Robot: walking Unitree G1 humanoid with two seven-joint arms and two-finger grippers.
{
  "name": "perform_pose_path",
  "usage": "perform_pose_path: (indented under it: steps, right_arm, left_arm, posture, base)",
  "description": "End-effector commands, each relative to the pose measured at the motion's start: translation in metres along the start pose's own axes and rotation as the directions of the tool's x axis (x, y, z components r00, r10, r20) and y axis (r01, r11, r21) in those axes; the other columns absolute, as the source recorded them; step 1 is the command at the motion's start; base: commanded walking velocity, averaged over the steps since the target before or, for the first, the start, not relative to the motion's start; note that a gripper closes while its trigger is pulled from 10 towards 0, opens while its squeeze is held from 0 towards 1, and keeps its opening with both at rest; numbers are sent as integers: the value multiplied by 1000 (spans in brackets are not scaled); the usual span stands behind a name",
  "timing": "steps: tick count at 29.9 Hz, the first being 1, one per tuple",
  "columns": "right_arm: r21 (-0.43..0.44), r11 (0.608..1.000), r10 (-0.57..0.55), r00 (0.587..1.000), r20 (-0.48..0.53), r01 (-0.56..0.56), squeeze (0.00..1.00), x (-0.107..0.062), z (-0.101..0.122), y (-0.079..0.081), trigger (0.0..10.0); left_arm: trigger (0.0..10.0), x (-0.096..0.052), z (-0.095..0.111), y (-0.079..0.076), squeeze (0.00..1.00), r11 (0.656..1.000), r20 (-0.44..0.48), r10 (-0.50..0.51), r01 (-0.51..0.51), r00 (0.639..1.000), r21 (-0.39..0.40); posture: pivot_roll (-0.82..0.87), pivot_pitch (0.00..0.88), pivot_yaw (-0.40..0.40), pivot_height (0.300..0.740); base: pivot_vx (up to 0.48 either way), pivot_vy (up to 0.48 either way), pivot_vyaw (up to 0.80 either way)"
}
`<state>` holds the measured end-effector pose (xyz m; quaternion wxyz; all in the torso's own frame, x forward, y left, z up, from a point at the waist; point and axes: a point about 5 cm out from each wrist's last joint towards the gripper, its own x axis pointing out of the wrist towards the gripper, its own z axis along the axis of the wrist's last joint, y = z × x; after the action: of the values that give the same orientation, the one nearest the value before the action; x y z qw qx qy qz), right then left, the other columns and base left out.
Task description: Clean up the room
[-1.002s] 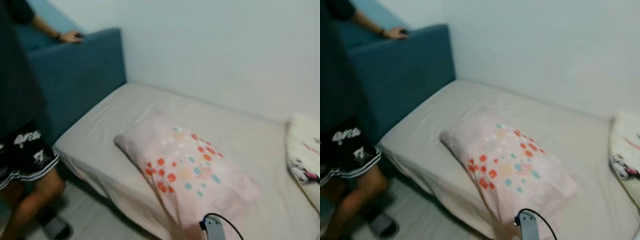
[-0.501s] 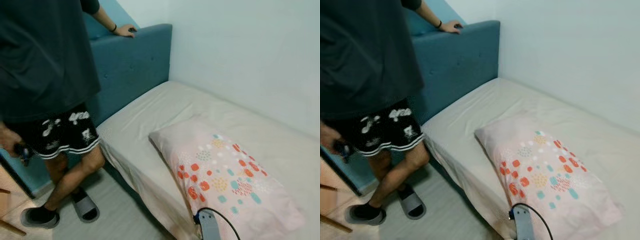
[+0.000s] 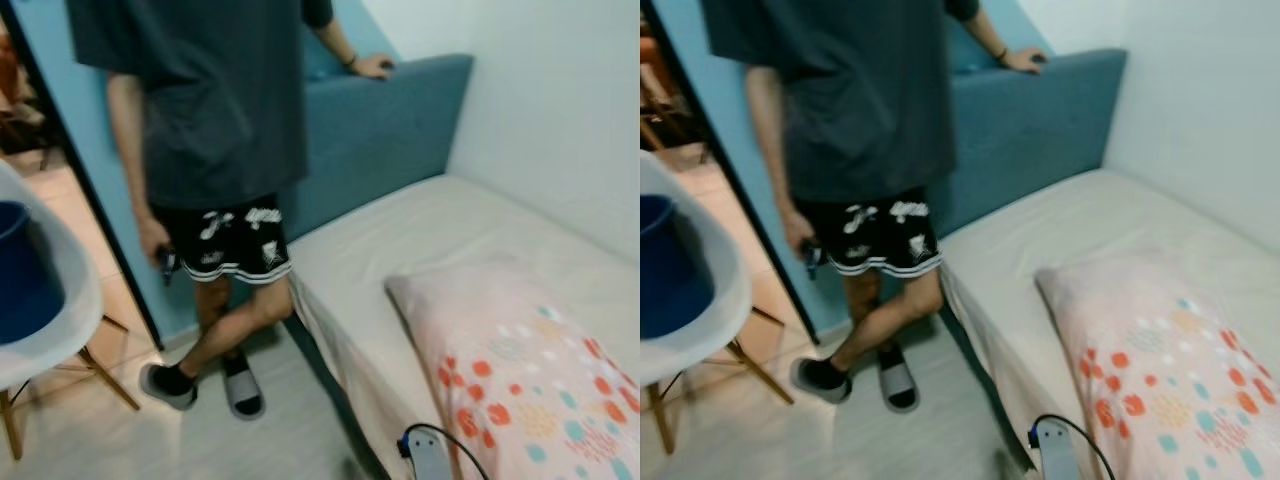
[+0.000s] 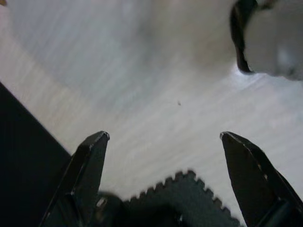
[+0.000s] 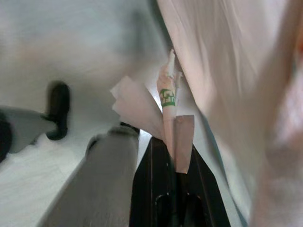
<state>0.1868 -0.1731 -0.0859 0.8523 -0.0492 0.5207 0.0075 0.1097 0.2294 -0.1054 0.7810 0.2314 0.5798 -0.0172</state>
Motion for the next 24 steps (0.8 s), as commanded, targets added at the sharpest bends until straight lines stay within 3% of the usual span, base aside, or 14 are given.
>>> perform_pose_path:
  steps: [1, 24]
  right_arm:
    - [-15, 1000, -3, 1000, -27, 3, 0, 0, -9, -2, 10000]
    - [-83, 996, 7, 999, -36, -10, 0, -1, -13, -3, 10000]
  left_arm:
    - [10000, 0, 3, -1, 0, 1000, 11, -9, 9, 1000, 5]
    - [10000, 0, 7, -9, 0, 999, 37, -40, 40, 998, 6]
  posture:
    - [-27, 0, -46, 740]
    - [-18, 0, -56, 740]
  base:
    - [0, 0, 800]
    - [0, 0, 800]
